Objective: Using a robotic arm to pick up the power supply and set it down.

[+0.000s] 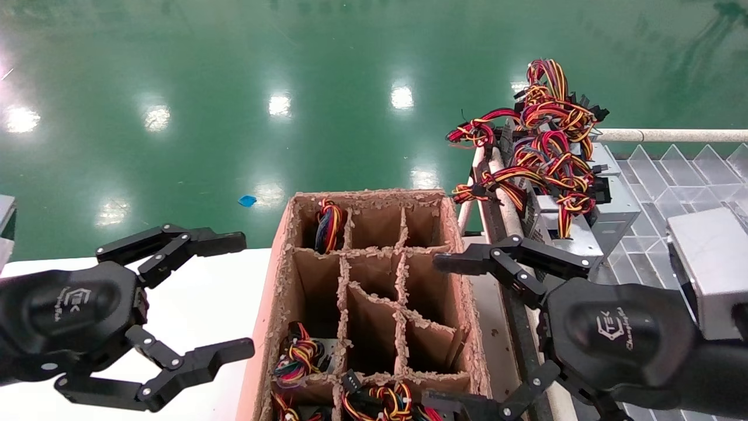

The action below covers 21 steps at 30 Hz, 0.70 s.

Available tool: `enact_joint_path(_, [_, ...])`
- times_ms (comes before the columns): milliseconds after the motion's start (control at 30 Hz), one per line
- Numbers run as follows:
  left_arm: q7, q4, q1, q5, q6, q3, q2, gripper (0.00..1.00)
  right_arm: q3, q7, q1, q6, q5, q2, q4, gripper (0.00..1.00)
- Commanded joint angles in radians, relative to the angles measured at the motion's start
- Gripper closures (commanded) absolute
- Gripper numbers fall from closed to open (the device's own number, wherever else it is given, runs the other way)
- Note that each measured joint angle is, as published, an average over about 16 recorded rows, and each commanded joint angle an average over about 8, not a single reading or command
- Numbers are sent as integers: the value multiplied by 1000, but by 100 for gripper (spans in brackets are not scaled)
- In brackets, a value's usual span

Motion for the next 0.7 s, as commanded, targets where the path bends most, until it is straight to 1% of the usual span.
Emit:
enact_joint_path(33, [0,0,0,0,0,0,0,73,2,-1,-2,-3,4,4,1,0])
enact_joint_path(100, [0,0,0,0,0,0,0,98,-5,2,1,4,-5,-8,-2,0])
enact_joint_path(133, [0,0,0,0,0,0,0,100,-11,5,5,11,-13,-17,-5,0])
enact_joint_path(233, [0,0,0,0,0,0,0,100,-38,23,24,44,-50,-60,-17,0])
enact_joint_path(367, [0,0,0,0,0,0,0,100,-90,70,80,131,-141,-141,-43,0])
enact_joint_path(567, [0,0,0,0,0,0,0,100,-190,185,193,299,-341,-269,-75,0])
enact_joint_path(700, [0,0,0,0,0,0,0,100,-261,257,262,379,-464,-367,-127,0])
